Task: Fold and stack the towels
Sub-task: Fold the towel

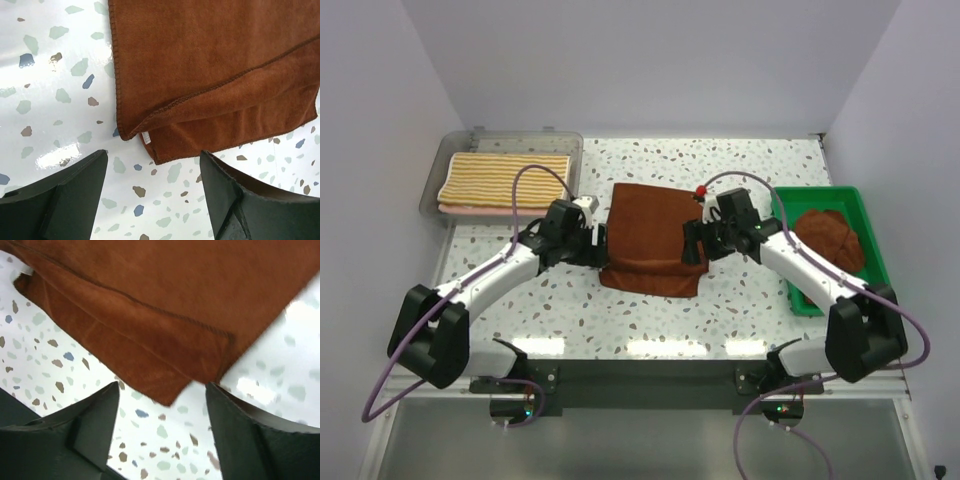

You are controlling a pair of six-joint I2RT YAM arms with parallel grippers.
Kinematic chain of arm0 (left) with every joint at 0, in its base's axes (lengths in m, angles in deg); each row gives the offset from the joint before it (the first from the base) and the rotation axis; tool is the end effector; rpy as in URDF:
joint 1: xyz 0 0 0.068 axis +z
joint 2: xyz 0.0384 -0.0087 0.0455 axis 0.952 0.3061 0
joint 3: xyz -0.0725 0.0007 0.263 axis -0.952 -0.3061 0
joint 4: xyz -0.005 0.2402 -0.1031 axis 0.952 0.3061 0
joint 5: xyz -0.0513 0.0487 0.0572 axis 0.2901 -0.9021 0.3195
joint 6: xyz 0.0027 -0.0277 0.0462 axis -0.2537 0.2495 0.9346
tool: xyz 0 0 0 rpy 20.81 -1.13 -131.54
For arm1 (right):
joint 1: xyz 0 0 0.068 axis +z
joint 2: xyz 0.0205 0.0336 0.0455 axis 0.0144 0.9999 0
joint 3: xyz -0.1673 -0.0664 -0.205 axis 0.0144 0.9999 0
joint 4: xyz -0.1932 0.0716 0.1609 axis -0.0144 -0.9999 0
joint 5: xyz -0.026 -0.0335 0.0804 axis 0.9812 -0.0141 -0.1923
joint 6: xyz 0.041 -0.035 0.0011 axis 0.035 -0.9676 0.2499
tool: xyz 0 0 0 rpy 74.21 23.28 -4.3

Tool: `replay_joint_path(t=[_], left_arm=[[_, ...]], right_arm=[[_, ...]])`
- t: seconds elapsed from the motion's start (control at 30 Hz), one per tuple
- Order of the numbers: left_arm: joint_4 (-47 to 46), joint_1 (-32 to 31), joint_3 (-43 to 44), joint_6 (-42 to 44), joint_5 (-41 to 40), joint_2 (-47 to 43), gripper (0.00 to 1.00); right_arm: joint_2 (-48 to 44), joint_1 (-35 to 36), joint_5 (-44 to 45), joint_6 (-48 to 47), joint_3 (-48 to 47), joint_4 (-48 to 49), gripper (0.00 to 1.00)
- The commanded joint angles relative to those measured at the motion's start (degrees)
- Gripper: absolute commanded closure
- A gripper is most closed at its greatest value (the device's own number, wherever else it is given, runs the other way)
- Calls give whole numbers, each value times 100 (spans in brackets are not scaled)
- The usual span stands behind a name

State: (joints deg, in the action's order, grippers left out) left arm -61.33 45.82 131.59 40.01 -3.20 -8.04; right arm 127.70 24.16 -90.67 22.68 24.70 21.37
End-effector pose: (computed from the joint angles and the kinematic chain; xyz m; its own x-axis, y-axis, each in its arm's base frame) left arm 0.2424 -0.1246 0.2159 -0.8241 0.0160 -0.5662 0.2272 0.9250 -0.3045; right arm 0.2466 0.1167 0.2324 -0.8064 -0.1647 -0.5680 -0.3972 0.8624 0.3139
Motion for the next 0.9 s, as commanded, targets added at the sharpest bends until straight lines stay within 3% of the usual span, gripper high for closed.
replay_joint_path(t=[0.0,0.07,0.23,0.47,0.87], left_arm=[[-159,-19,48,-425,-305,-149,20],[-151,-19,-13,-539,-402,-149,15],[-81,-19,-242,-829,-455,-255,14],[-10,-19,-672,-1084,-551,-623,29],[174,-11,-954,-1216,-780,-1046,33]], right_arm=[[559,434,154,-835,-818,-48,23],[1025,575,-47,-969,-1133,65,22],[1930,795,-444,-1355,-1802,137,21],[2897,1261,-760,-1382,-2295,251,24],[3022,1709,-831,-1514,-2076,146,30]])
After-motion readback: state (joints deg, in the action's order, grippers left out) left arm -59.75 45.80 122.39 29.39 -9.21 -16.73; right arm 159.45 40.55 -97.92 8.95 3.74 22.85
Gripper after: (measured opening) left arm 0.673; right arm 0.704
